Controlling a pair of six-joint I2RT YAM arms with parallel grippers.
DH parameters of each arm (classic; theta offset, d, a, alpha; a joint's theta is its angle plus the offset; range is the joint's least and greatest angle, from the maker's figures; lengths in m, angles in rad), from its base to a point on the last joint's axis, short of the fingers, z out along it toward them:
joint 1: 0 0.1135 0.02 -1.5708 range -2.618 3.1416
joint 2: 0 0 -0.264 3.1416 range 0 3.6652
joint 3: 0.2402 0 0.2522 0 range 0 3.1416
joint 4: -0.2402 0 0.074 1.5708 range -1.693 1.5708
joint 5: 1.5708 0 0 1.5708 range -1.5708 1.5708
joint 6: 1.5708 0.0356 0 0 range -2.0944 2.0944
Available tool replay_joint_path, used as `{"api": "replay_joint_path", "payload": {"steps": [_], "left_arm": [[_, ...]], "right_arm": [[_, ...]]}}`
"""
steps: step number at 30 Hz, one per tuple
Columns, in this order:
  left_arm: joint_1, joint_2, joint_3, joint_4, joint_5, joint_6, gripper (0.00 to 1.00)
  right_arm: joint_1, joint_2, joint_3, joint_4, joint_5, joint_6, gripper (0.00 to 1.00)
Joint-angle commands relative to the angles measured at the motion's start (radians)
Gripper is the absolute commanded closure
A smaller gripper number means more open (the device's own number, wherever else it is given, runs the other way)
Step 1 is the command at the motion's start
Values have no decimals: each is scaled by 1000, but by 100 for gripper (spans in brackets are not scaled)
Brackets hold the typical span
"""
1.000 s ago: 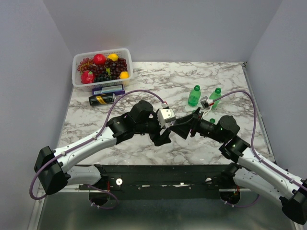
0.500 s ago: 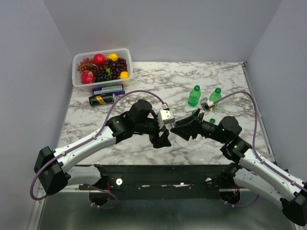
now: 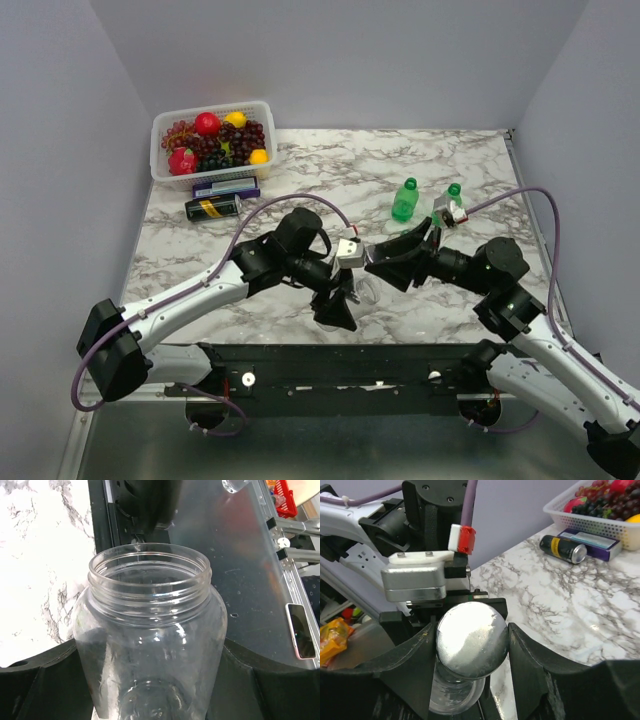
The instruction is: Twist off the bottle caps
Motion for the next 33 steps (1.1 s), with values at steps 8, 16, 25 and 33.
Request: {"api": "replay_joint_path", "payload": {"steps": [8, 16, 25, 33], "left_arm": [[142, -138, -41, 113, -769, -190, 80], [198, -285, -90, 146, -984, -181, 78], [199, -258, -81, 141, -935, -169, 78], [199, -246, -76, 138, -912, -166, 78]], "right_arm": [[-2, 3, 214, -371, 264, -183, 55], [24, 127, 117, -313, 423, -151, 55], [41, 364, -10, -114, 664, -90, 54], [59, 611, 21, -20, 791, -62, 53]]}}
